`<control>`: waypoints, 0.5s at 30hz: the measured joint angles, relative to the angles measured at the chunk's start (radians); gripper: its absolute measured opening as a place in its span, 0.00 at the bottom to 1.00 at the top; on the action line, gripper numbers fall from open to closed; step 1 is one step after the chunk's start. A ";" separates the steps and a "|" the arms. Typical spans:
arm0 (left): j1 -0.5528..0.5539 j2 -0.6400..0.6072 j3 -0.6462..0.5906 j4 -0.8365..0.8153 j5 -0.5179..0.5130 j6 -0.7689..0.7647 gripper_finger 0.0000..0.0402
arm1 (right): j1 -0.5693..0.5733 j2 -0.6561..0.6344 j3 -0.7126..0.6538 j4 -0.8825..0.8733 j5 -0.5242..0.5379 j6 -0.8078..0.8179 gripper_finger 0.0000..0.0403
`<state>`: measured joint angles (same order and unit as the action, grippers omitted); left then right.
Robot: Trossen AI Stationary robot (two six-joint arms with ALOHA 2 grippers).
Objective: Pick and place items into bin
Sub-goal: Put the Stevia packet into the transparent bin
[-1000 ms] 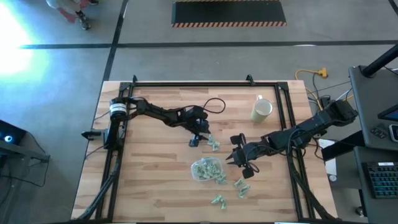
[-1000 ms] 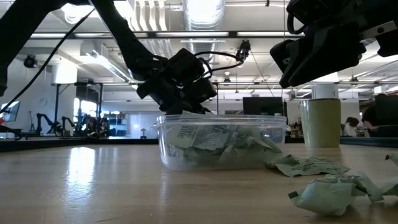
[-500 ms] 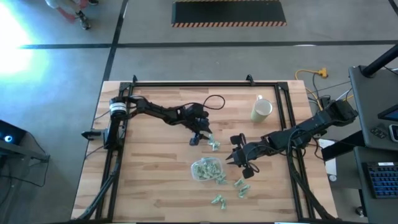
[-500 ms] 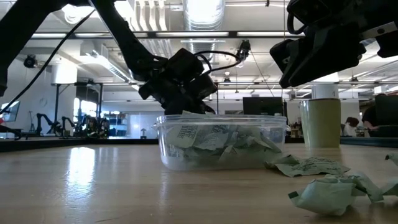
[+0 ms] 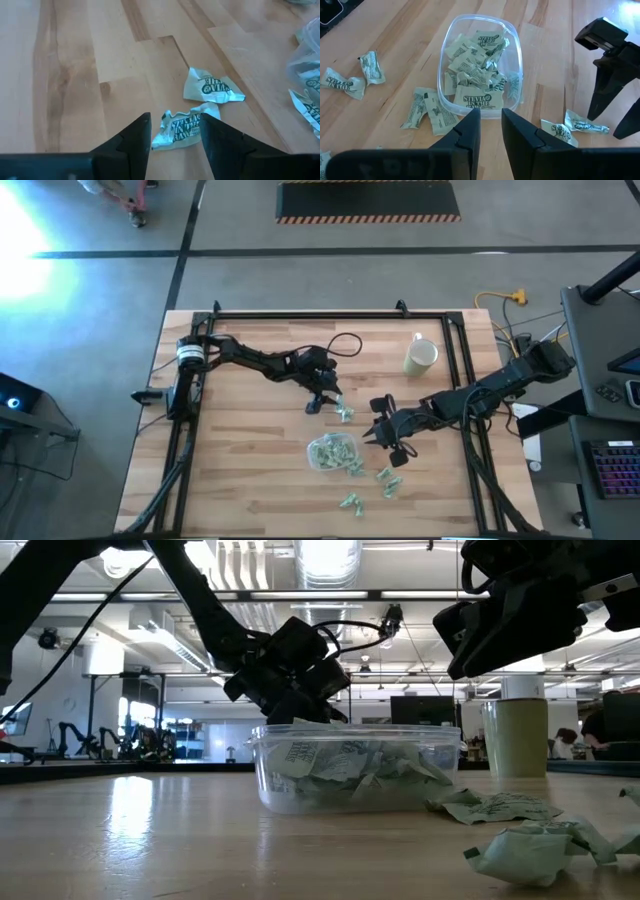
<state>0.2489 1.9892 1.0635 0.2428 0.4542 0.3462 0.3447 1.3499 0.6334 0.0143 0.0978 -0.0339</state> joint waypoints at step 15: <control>-0.001 0.035 0.003 0.014 -0.007 0.000 0.38 | 0.000 0.000 0.000 0.000 0.000 0.005 0.17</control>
<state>0.2481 2.0245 1.0661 0.2566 0.4476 0.3458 0.3447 1.3499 0.6334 0.0143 0.0978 -0.0285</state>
